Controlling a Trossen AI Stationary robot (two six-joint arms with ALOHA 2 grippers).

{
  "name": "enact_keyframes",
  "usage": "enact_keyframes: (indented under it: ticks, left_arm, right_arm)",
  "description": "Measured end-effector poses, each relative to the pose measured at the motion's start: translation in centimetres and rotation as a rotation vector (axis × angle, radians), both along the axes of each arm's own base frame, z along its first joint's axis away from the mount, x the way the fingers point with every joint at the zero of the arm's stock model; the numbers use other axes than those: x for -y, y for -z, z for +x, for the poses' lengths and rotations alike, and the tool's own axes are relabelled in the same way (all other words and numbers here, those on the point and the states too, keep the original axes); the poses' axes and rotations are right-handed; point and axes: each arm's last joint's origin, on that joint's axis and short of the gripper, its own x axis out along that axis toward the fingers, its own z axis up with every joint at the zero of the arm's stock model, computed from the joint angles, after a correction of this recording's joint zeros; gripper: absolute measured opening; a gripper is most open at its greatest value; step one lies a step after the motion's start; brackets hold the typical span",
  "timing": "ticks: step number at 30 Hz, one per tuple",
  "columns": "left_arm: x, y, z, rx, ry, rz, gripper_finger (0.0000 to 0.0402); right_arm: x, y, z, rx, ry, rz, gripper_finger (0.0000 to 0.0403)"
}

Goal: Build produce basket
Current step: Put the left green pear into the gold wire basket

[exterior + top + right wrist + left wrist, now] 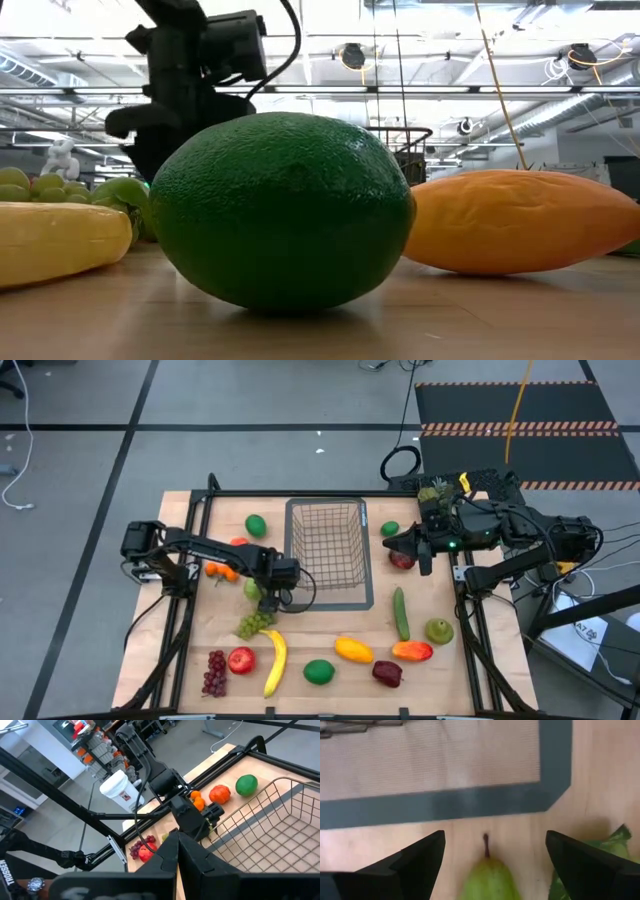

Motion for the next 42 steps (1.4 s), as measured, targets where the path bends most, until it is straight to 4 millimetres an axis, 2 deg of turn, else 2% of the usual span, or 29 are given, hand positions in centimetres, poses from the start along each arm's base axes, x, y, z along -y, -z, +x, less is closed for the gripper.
enact_keyframes:
  ticks: [10, 14, 20, 24, 35, 38, 42]
  left_arm:
    - [0.1, 1.2, -0.2, 0.045, 0.018, 0.018, 0.0349]
    - [0.2, 0.2, -0.2, 0.061, 0.000, 0.038, 0.0349]
    - [0.5, -2.5, -0.3, 0.110, -0.008, 0.100, 0.0349]
    - [0.5, -2.0, -1.1, 0.031, -0.046, 0.084, 0.0349]
    - [0.5, 0.9, -2.4, 0.023, -0.003, 0.051, 0.0347]
    - [0.5, 1.5, -2.6, 0.043, -0.004, 0.045, 0.0328]
    - [0.5, 2.3, -3.0, 0.044, -0.003, 0.043, 0.0278]
  right_arm:
    - [0.0, -0.1, 0.0, 0.010, 0.009, 0.021, 0.0000]
    - [0.0, -0.1, 0.0, 0.011, 0.013, 0.031, 0.0000]
    - [0.0, -0.1, 0.0, 0.011, 0.013, 0.031, 0.0000]
    - [0.0, -0.1, 0.0, 0.011, 0.013, 0.032, 0.0000]
    - [0.0, -0.1, 0.0, 0.011, 0.017, 0.030, 0.0000]
    - [0.0, -0.1, 0.0, 0.011, 0.017, 0.030, 0.0000]
    - [0.0, -0.1, 0.0, 0.011, 0.017, 0.031, 0.0000]
